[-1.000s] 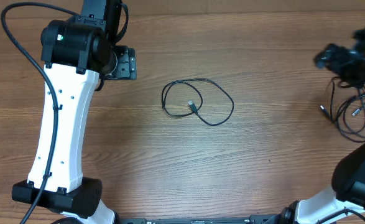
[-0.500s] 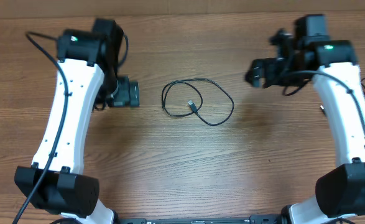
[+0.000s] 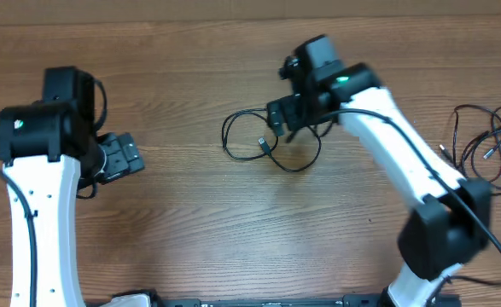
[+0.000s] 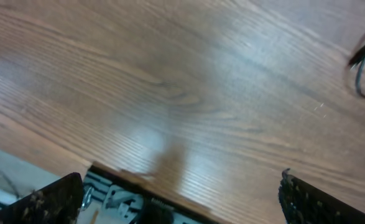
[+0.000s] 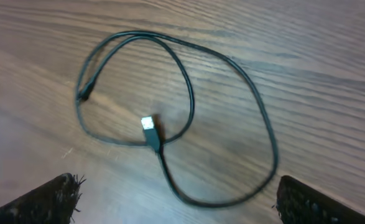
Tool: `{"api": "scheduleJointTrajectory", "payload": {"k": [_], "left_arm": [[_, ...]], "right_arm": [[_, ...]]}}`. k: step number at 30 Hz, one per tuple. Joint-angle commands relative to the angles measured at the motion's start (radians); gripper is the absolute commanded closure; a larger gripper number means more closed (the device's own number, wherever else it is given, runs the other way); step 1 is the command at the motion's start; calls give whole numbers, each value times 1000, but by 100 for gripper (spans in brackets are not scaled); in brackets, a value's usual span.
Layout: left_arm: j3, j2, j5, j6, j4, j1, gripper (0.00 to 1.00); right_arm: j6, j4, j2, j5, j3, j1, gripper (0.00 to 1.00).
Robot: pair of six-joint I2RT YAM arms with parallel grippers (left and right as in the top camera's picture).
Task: Untangle cables
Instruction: 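Grasp the last black cable near its USB plug with the right gripper, then carry the last cable with the right gripper to the right-side pile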
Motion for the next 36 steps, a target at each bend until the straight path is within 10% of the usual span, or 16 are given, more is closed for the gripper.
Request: {"api": "scheduleJointTrajectory", "payload": {"k": [1,21,36], "left_arm": [[-8,10,22,-27,14,1,0],[-9,15,35,-23,33,-2,1],[-9,15,39,-11,32,-2,0]], "right_arm": [[110,32,60,89,2,33,0],[220,133,322,87,2,131,0],[513,1,336,177,2,131,90]]}}
